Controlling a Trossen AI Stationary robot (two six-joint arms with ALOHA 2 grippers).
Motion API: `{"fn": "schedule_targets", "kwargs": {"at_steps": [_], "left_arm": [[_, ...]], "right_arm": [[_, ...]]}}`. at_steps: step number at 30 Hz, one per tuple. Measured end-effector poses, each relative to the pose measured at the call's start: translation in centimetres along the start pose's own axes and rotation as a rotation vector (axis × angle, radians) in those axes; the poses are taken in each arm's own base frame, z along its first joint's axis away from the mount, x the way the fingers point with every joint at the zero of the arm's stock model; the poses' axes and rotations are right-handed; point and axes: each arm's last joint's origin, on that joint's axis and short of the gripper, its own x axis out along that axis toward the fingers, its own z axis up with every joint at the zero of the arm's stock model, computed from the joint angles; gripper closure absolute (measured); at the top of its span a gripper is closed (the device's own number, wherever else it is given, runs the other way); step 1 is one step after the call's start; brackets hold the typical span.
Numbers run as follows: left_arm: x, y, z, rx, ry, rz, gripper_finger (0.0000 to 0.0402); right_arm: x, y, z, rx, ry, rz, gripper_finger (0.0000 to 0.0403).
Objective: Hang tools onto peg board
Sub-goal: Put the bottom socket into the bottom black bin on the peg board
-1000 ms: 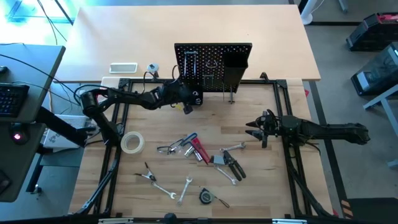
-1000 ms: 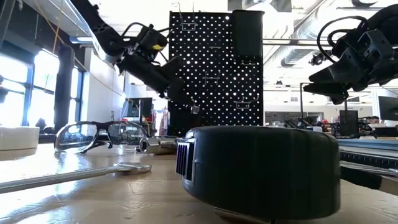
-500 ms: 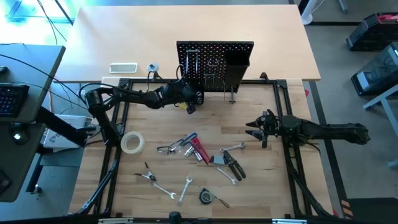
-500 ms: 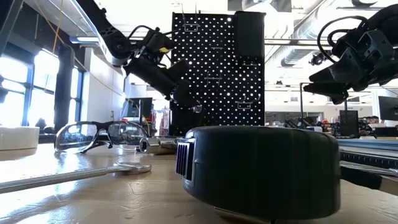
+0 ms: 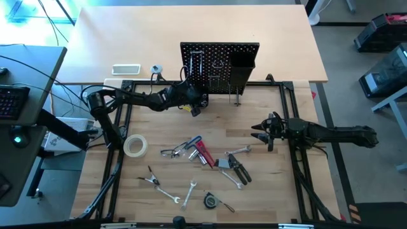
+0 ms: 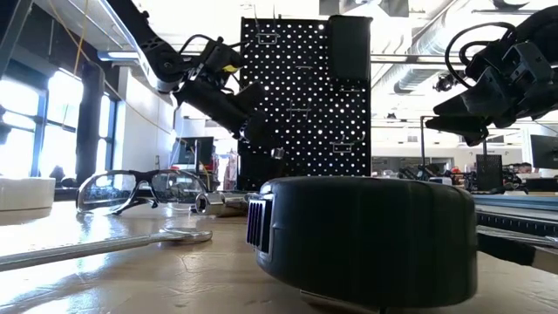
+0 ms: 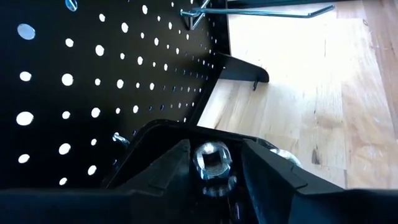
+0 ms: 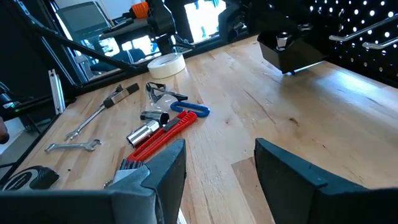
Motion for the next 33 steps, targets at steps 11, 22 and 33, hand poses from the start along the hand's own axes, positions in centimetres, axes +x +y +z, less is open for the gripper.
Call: {"fn": "schedule_targets", "kwargs": {"at_steps": [11,22,33], "left_arm": [[0.0,0.1,0.1,0.0,-0.007,0.014,0.0261],[0.0,0.1,0.4,-0.01,-0.038,0.014,0.0261],[-2.1,0.4,1.8,-0.015,-0.028,0.006,0.0261]], "right_arm": [[0.0,0.0,0.0,0.0,0.0,0.0,0.0217],[0.0,0.0,0.0,0.011,0.0,0.002,0.0217],[0.0,0.3,-0.1,0.051,0.035,0.088,0.0217]]}}
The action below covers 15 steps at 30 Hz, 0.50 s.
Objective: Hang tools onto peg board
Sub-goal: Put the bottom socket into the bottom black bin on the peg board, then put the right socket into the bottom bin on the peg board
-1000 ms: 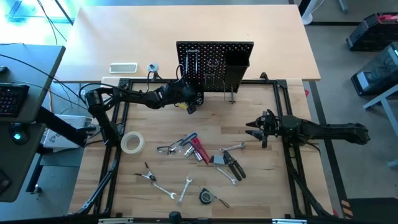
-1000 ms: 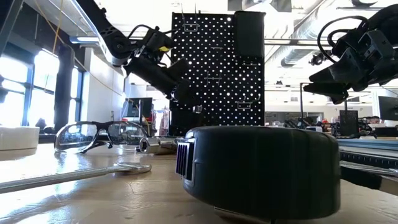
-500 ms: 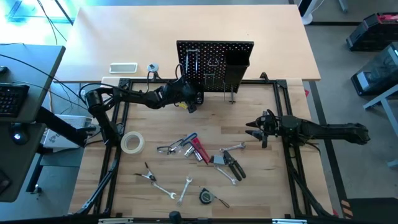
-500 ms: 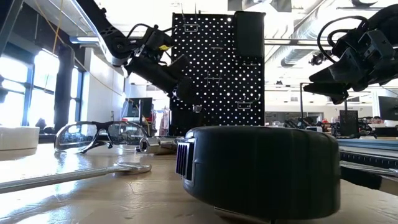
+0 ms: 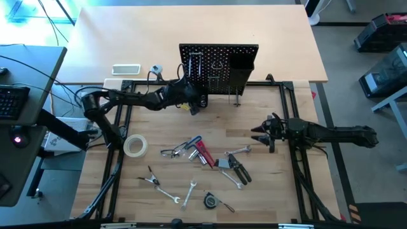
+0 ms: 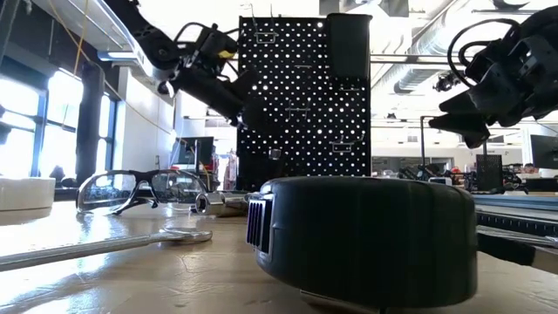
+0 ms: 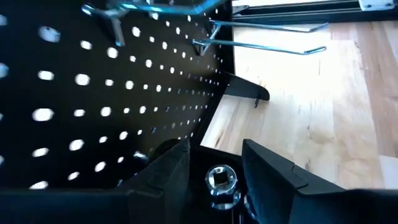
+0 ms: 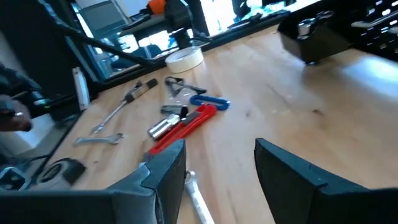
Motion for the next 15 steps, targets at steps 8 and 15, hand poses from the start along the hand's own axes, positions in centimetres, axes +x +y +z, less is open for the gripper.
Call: {"fn": "schedule_targets", "kwargs": {"at_steps": [8,15], "left_arm": [[-2.1,-0.3,0.1,0.0,0.134,-0.044,0.0261],[-3.5,-1.6,-0.2,0.02,0.254,-0.084,0.0261]], "right_arm": [[0.6,0.6,-1.0,0.016,0.109,0.03,0.0217],[1.6,1.5,-0.8,0.011,0.079,0.065,0.0217]]}}
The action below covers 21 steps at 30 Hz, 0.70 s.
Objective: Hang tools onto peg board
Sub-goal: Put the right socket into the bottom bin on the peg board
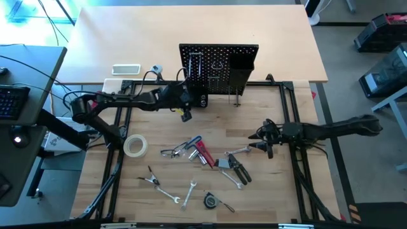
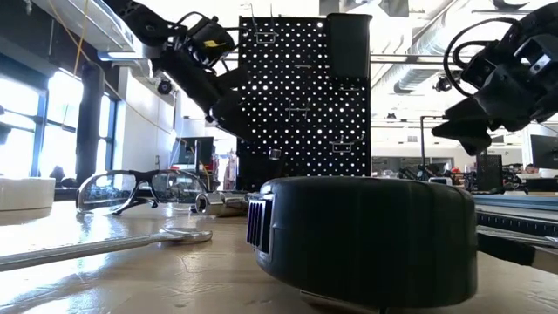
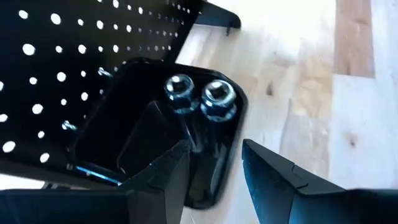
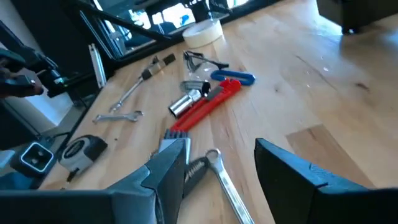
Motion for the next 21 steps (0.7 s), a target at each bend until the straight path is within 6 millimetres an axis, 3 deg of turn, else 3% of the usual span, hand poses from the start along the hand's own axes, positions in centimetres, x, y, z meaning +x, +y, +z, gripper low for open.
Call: {"fn": "schedule_targets", "kwargs": {"at_steps": [11,21], "left_arm": [[-3.9,-2.9,0.5,-0.006,0.05,-0.096,0.0261],[-5.5,-11.5,-1.4,0.011,0.152,-0.277,0.0261]], "right_arm": [[2.2,1.2,0.7,-0.064,0.068,0.028,0.0217],[6.9,3.9,3.4,-0.202,0.14,0.066,0.0217]]}}
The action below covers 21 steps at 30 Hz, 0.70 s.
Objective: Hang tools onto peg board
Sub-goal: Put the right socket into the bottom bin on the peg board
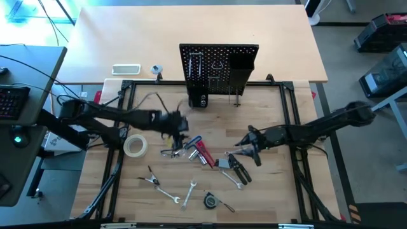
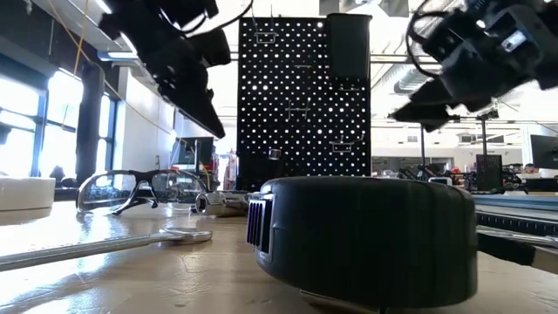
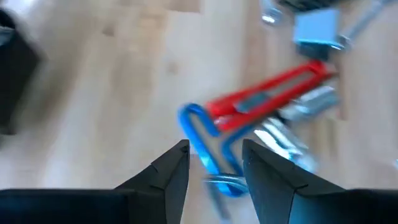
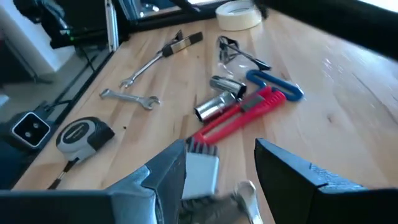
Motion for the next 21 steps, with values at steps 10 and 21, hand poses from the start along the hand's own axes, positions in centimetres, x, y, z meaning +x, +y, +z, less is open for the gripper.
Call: {"fn": "schedule_targets", "kwargs": {"at_steps": [10,21], "left_arm": [[0.1,-6.4,-1.4,0.075,-0.023,0.095,0.0261],[2.0,-8.2,-2.7,0.102,0.033,0.124,0.0261]], "right_arm": [[8.4,1.3,2.5,0.009,0.141,-0.035,0.0217],[17.0,3.1,1.9,0.076,0.401,-0.269,0.0217]]}}
